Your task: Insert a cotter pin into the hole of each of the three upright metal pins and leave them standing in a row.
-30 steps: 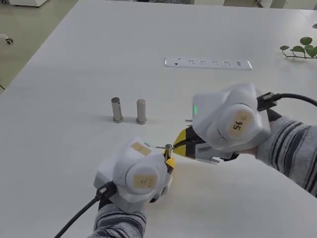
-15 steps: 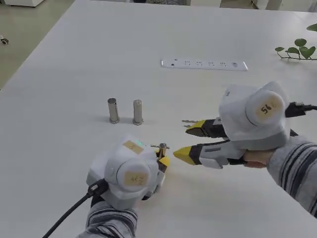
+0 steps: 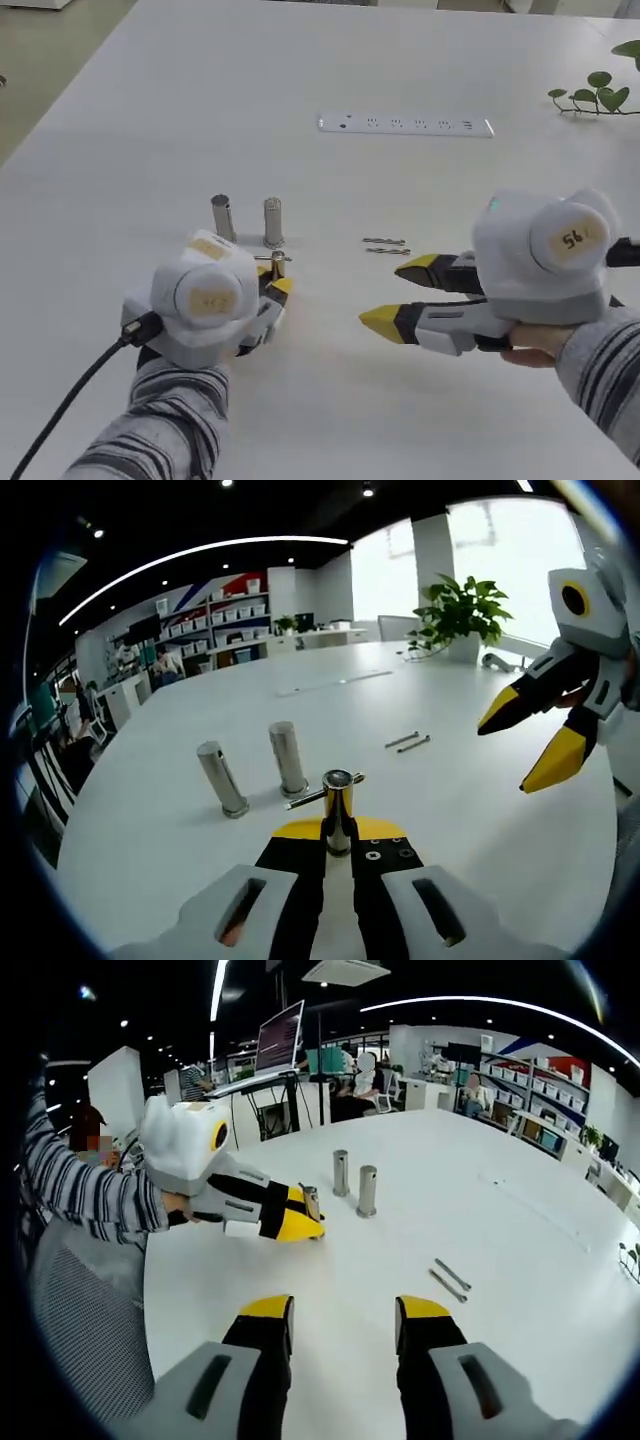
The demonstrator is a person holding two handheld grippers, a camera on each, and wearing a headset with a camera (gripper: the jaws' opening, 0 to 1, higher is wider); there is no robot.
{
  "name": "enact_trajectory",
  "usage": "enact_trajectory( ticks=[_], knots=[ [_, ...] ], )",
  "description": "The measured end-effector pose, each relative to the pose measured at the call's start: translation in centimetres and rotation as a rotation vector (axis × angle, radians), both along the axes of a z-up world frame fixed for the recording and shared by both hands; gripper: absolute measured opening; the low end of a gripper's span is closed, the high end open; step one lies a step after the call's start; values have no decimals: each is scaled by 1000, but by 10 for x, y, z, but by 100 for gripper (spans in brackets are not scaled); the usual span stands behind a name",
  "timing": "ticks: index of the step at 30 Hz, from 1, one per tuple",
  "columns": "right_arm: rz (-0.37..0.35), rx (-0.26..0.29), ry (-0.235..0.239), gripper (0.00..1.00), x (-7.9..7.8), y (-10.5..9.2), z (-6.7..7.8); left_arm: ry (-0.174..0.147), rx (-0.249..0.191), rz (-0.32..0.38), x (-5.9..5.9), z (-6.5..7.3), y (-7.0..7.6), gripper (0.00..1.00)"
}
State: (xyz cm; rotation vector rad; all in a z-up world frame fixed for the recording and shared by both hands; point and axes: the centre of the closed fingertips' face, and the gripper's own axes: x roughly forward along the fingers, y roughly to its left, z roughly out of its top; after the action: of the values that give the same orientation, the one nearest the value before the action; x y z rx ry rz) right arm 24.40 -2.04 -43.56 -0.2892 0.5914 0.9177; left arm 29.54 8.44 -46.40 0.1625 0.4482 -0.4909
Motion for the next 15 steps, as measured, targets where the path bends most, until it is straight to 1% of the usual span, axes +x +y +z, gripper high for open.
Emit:
enact_trajectory(
  ticks=[5,7,9,15],
  knots=[
    [-12,4,5,38,0,-2,-2,-2,11,8,9,-1,16,5],
    [-16,7,9,38,1,-3,-3,0,12,10,11,-1,20,5],
    [-22,8,13,38,1,-4,-5,5,9,15,14,-2,23,5],
    [-30,11,23,38,1,-4,-8,18,6,7,17,-7,25,5]
  ],
)
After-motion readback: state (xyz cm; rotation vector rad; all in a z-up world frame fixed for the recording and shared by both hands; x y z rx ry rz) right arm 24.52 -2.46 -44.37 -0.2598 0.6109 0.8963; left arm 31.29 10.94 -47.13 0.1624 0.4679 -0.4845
